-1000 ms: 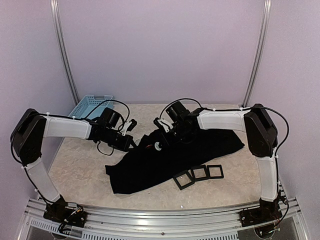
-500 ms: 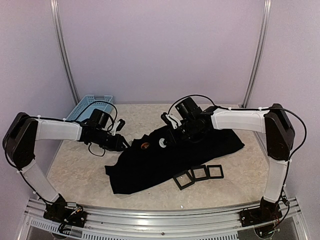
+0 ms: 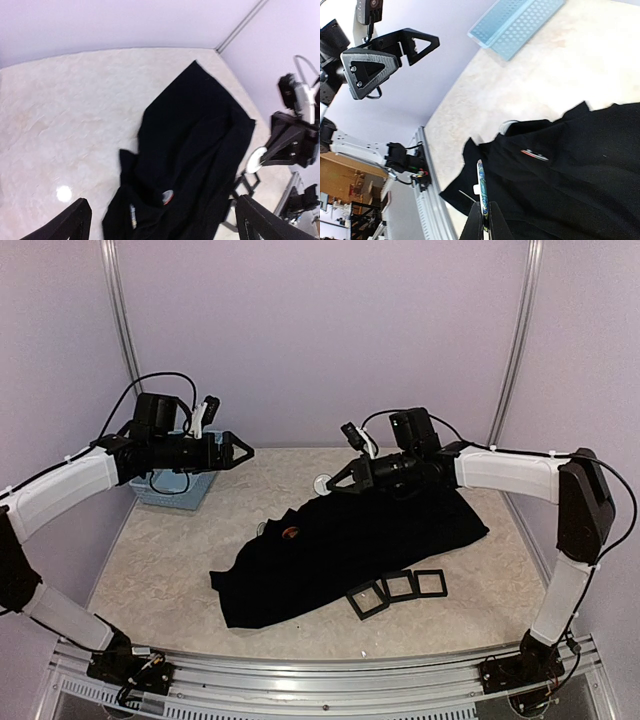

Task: Remove the brooch from the garment
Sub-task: Remove the brooch from the center of the board.

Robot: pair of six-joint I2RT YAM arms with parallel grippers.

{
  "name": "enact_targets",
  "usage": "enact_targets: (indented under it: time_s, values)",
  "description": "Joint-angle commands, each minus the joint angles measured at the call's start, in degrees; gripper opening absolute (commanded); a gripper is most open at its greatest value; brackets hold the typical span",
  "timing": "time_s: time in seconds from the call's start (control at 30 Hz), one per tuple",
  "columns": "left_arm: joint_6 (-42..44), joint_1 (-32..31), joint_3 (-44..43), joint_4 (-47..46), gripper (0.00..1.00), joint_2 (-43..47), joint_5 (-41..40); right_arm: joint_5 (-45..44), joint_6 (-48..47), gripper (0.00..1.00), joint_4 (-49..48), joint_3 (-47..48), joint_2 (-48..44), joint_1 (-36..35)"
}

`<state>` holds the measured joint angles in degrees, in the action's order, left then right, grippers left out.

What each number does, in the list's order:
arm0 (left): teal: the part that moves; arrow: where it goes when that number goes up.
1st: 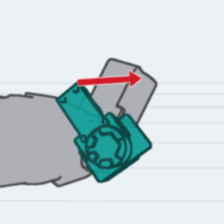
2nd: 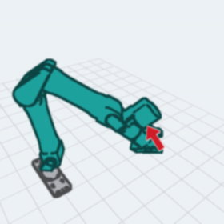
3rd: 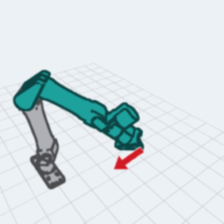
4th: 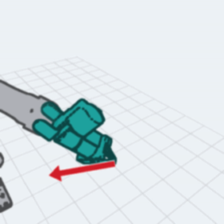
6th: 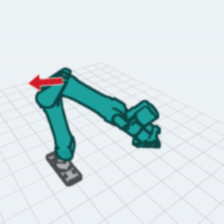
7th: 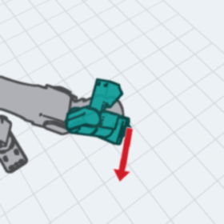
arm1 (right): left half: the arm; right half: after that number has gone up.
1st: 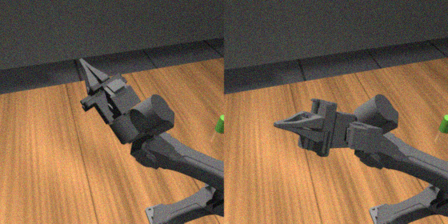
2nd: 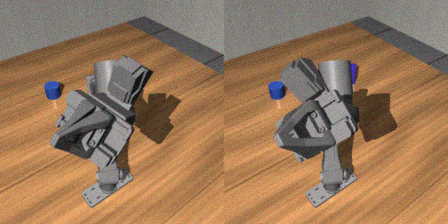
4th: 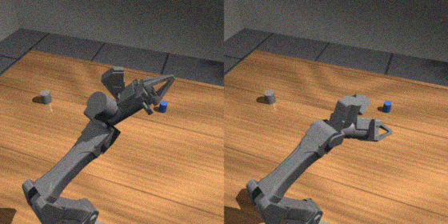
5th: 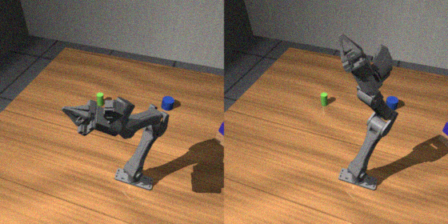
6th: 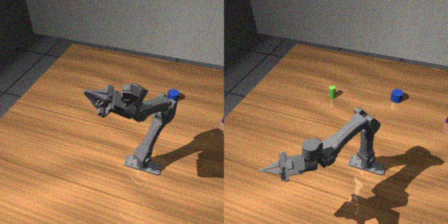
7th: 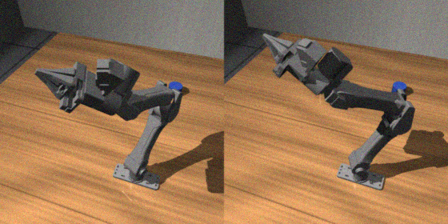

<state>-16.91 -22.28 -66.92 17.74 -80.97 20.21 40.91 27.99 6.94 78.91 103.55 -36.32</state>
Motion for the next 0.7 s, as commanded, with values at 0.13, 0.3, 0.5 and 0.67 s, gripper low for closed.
enact_targets:
  time_s: [0.13,0.3,0.5,0.67]
  values:
    - [-5.87,-0.07,-2.84,-2.41,0.97,-0.2,29.97,13.84,7.87,0.0,-9.67,2.63,-1.04,-1.27]
    - [-7.64,-2.05,-3.58,-3.38,0.96,-1.73,38.2,15.48,7.08,0.0,-7.33,4.49,-0.66,-2.41]
    - [-7.46,-5.12,-5.4,-1.17,0.86,-4.97,41.64,17.49,7.63,0.0,-7.38,6.8,0.66,-4.18]
    - [-7.73,-6.42,-6.79,-0.62,0.72,-7.07,42.45,18.98,8.05,0.0,-7.64,7.49,1.36,-4.89]
